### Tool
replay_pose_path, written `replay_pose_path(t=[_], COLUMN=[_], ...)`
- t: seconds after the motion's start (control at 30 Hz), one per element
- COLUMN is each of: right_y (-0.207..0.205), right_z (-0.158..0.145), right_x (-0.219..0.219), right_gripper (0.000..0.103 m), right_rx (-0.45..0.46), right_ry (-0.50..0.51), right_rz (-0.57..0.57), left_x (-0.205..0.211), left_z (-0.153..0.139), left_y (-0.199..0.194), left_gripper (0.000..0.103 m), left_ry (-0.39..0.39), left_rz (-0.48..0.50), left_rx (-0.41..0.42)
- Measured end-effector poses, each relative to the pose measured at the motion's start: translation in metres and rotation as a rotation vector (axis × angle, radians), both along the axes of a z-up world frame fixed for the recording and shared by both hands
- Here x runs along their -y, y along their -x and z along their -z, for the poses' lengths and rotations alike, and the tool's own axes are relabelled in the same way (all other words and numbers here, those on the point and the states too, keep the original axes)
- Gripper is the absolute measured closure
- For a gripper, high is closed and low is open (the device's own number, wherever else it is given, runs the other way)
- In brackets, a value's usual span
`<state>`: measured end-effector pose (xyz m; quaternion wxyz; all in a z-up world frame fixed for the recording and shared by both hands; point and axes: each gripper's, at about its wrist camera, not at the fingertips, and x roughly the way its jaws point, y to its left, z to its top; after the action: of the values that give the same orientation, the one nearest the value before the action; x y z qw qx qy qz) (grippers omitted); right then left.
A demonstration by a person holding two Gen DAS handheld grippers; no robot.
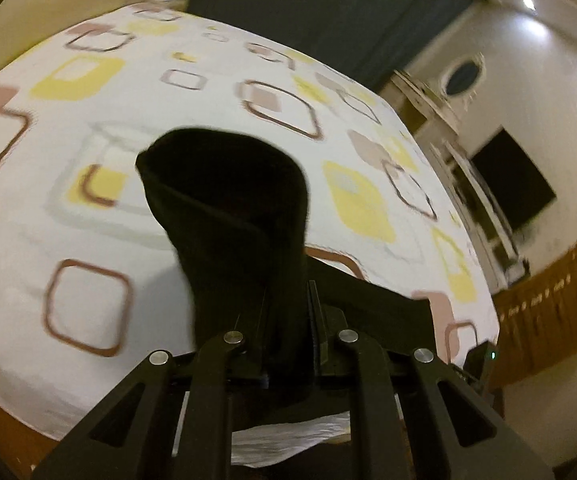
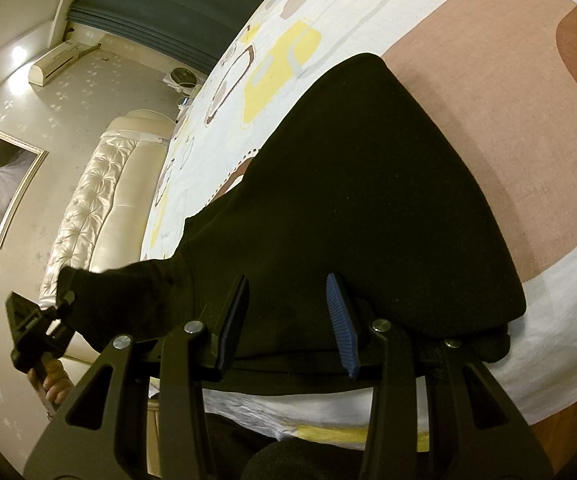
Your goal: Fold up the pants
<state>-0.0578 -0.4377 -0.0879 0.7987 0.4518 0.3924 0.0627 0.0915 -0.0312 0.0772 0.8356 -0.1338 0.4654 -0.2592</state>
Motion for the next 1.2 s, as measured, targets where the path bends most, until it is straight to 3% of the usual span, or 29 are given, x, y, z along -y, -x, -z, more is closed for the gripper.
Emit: replay_pose_path(t=[0.2,0.43,0.8,1.2], right_y=[-0.002,-0.002,-0.003,-0.003], right_z=[0.0,0.002,0.003,0.004], right_x=[0.003,0.005,0.008,0.008], right_gripper=[0.063,0.063,0.063,0.063], right_rx=[0.006,0.009,0.015,0.016], right_ry=[-0.001,-0.006,-0.011,-0.012], right_rz=[-0.002,-0.001,-0.003,-0.002], left_x=[0.074,0.135,0.169,0.18], left_z=[0.026,0.06,0.096,0.105], left_y=[0.01,0.027,0.042,0.048], left_gripper=[0.089,0.089,0.089,0.088], left_ry=[-0.086,-0.25,-0.407,-0.479], left_rz=[0.074,0.087,0.102,0.101], left_rx=[0.001,0.041,0.091,0.149])
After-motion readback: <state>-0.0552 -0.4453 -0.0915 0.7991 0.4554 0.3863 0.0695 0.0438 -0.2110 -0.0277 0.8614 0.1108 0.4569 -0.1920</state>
